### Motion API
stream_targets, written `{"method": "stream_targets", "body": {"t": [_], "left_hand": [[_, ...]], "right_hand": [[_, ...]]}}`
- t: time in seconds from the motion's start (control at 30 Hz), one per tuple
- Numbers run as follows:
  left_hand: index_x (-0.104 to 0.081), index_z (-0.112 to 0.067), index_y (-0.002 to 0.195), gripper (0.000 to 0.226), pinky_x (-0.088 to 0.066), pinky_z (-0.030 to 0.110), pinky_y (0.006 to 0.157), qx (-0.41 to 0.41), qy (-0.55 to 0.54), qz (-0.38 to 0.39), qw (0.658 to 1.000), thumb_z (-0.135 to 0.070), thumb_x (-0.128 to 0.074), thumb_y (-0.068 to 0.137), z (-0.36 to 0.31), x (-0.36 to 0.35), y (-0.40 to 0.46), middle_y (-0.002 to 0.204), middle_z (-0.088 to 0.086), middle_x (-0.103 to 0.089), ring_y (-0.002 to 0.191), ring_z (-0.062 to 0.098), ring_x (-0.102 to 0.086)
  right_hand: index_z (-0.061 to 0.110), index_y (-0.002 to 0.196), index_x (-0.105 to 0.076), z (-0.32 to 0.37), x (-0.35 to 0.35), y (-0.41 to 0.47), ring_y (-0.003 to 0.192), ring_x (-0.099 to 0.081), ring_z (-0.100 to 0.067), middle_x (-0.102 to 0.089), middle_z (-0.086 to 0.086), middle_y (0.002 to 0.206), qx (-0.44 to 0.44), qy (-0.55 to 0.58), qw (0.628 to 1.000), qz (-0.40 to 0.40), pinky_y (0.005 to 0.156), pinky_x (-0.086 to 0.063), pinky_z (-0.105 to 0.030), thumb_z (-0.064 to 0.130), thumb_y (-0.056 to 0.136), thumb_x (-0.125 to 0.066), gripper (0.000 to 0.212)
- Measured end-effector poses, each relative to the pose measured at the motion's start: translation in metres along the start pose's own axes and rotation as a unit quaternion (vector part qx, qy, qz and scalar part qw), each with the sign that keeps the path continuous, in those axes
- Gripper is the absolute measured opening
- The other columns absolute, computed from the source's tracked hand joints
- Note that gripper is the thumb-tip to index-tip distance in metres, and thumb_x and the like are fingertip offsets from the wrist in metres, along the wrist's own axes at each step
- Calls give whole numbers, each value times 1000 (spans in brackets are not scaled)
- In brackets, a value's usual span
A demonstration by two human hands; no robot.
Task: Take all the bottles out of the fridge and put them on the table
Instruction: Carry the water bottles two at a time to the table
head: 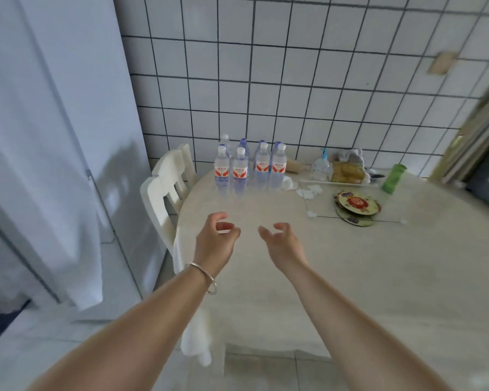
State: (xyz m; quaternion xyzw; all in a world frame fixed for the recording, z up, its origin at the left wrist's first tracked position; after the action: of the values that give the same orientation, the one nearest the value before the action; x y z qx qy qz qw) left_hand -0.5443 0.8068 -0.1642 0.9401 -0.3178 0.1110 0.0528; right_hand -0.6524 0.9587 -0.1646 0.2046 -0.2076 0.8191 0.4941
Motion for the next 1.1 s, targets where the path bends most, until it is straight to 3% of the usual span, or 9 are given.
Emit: {"method": "stream_targets", "body": {"t": [0.13, 0.23, 0.37, 0.47, 0.67, 0.83, 0.93, 1.1], "left_hand": [[-53, -21, 118, 39, -50, 34, 83, -28, 29, 75, 996, -20, -66, 81, 5, 20, -54, 97, -4, -65, 83, 18, -63], [-52, -18, 121, 40, -50, 35, 82, -34, 41, 108, 993, -19, -65, 83, 9, 50, -88, 100, -1, -64, 83, 17, -61], [-51, -16, 123, 42, -49, 36, 83, -37, 26, 96, 994, -18, -65, 83, 11, 94, -119, 98, -1, -62, 83, 17, -60], [-51, -18, 123, 41, -49, 40, 87, -36, -2, 101, 994, -18, -65, 85, 13, 123, -137, 99, -2, -63, 84, 16, -60], [-54, -23, 116, 35, -53, 45, 84, -26, -53, 43, 997, -17, -66, 83, 25, 198, -160, 91, -9, -63, 89, 20, -62], [-54, -29, 105, 30, -50, 35, 73, 1, -91, -27, 996, -13, -68, 83, 51, 281, -173, 88, -9, -62, 81, 17, -59], [-52, -41, 91, 32, -49, 43, 82, 2, -80, -56, 995, -20, -71, 76, 64, 337, -175, 90, -8, -63, 88, 23, -62], [-52, -36, 101, 31, -49, 51, 91, -6, -76, -90, 993, -22, -68, 78, 83, 437, -156, 95, -4, -64, 99, 30, -64]], "right_hand": [[13, 131, -42, -5, -6, -77, 113, -54, -24, -56, 0, 102, 0, 17, 1000, -26, 85, -37, -29, 45, 89, -53, 54], [16, 131, -42, -7, -18, -131, 110, -54, -22, -55, 1, 106, -18, 30, 999, -33, 84, -36, -27, 47, 87, -54, 55], [18, 132, -40, 5, -35, -182, 113, -53, -23, -57, -3, 119, -11, 11, 1000, -20, 92, -39, -33, 49, 87, -52, 56], [18, 133, -40, 24, -48, -211, 114, -52, -23, -55, -3, 121, 16, 8, 1000, -13, 90, -36, -30, 48, 87, -52, 56], [19, 130, -43, 65, -97, -246, 104, -53, -17, -54, 2, 109, 75, 10, 996, 37, 85, -37, -28, 47, 86, -55, 54], [19, 127, -46, 106, -167, -276, 104, -54, -18, -53, 6, 98, 117, 2, 987, 113, 84, -37, -26, 44, 88, -56, 48], [19, 128, -46, 133, -217, -297, 105, -55, -18, -53, 8, 97, 137, -9, 979, 152, 85, -39, -28, 45, 88, -55, 48], [22, 130, -43, 187, -304, -327, 103, -54, -13, -56, 6, 111, 175, -25, 965, 195, 93, -44, -32, 48, 87, -54, 51]]}}
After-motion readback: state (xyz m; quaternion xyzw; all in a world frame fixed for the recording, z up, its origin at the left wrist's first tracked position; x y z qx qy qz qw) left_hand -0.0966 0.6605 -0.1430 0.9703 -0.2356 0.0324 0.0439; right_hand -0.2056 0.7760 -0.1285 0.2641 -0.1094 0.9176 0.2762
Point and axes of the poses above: each hand's wrist, its own y-axis towards the middle knuckle, its own x-axis out of the back of the hand, z = x × y, the point moved 10 cm from there along y, towards the middle knuckle
